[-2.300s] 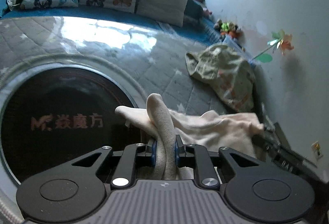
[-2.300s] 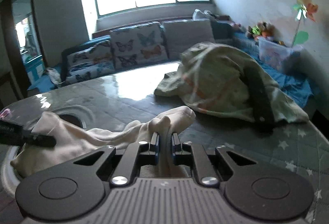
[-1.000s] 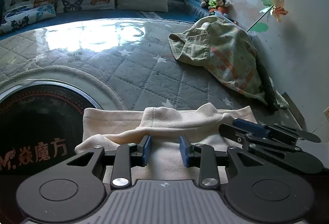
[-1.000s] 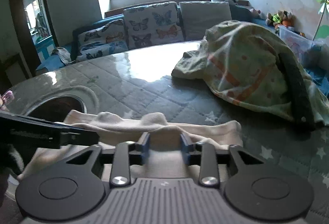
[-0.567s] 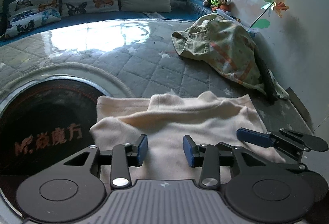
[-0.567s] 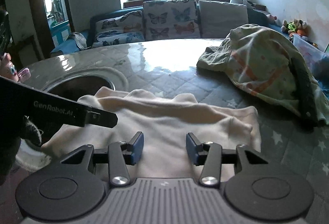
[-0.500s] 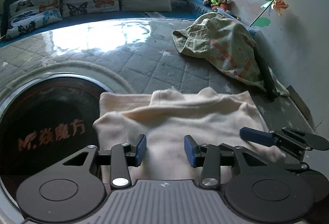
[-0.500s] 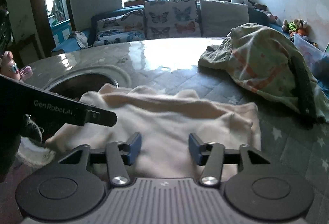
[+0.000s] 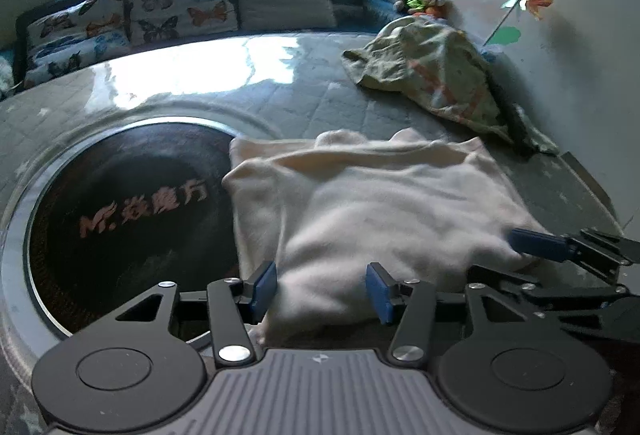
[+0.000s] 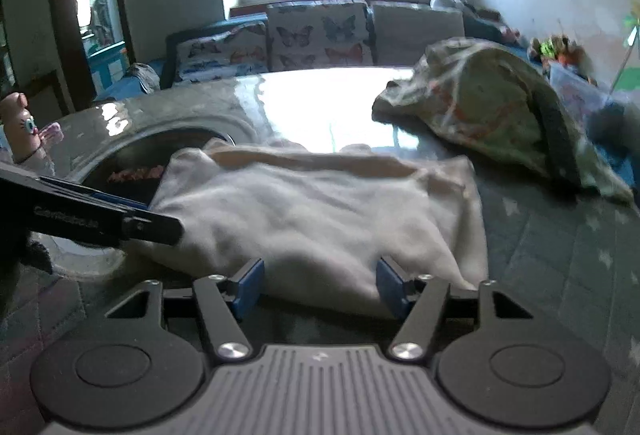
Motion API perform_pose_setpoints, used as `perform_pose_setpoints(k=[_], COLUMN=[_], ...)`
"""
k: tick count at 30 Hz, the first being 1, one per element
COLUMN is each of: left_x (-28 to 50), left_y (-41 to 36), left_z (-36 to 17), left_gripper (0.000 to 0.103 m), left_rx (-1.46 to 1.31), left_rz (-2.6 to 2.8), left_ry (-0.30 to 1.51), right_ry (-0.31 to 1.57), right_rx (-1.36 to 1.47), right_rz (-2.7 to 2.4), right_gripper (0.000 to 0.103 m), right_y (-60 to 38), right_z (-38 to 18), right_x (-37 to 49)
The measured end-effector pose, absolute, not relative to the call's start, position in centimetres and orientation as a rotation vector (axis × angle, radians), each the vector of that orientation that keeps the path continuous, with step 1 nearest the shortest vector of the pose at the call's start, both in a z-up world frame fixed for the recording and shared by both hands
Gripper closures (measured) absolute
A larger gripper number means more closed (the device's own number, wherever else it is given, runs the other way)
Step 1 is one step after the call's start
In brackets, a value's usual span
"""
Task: Fold clothes
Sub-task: 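Open both grippers and press the folded sweatshirt flat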
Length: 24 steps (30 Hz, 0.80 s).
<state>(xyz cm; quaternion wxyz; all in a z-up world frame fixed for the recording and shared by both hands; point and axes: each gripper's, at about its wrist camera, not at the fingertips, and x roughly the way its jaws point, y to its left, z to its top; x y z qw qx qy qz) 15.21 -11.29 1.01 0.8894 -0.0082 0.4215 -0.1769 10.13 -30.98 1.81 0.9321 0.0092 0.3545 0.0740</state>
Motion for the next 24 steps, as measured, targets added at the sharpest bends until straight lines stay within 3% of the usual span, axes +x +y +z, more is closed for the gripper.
perform_pose_setpoints(k=[10,15,18,22,24], left_x=[14.3,14.7,14.7,14.5,14.4], left_y=[-8.9,-8.1,-7.9,-7.2,-7.0], left_z=[1.3,1.9,2.3,2.7,2.9], left_gripper=[0.049,0.043,0.033,0.007,0.0], left_rx=[-0.072,-0.084,-0.084,-0.095,-0.096], left_rz=[-0.328,-0.31,-0.301,-0.296,-0.293], left_ry=[0.858,0.835,0.801,0.749,0.726], right_ry=[0.71,0.693,0.678,0.677,0.679], right_rx=[0.071,0.066,0.061,0.022,-0.002], right_rz=[0.097,0.115,0.136,0.123,0.096], right_gripper=[0.04,0.039,0.034,0.027,0.023], right_y=[-33.1,-32.6,-31.6,-30.3,-29.8], right_z=[2.2,2.7,3.1,2.6,2.1], right_x=[9.6,9.8,10.7,12.2,12.6])
